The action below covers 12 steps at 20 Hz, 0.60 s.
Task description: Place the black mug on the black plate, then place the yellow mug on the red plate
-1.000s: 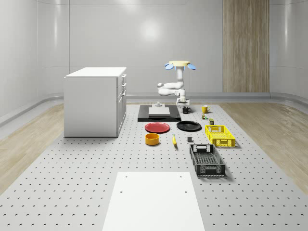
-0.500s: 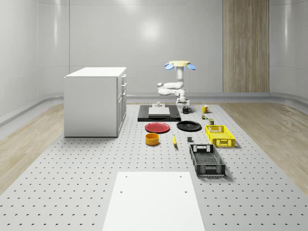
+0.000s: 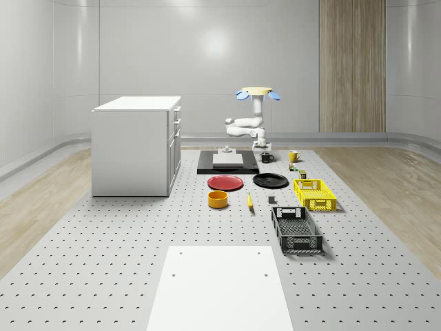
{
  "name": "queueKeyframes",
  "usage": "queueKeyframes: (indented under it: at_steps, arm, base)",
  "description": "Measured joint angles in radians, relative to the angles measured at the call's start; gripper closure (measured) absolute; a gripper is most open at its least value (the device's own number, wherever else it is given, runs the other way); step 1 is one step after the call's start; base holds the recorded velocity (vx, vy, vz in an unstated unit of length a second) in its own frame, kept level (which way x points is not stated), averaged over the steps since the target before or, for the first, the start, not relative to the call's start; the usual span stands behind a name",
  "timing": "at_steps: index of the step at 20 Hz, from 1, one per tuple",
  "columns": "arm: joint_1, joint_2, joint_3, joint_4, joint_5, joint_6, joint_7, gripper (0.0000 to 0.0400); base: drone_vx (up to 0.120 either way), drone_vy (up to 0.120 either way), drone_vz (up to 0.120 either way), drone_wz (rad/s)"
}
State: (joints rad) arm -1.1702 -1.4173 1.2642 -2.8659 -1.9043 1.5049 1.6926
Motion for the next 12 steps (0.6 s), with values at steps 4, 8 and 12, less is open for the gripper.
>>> queueKeyframes:
  at_steps: [4, 8, 12]
  arm:
    - [-0.002, -0.006, 0.001, 0.001, 0.003, 0.005, 0.002, 0.0292]
    - [-0.004, -0.011, 0.002, 0.001, 0.005, 0.011, 0.003, 0.0297]
    - [-0.006, -0.016, 0.012, 0.0, 0.016, 0.012, 0.005, 0.0299]
  base:
    - [0.0, 0.0, 0.0, 0.0]
    - [0.0, 0.0, 0.0, 0.0]
    - [0.0, 0.0, 0.0, 0.0]
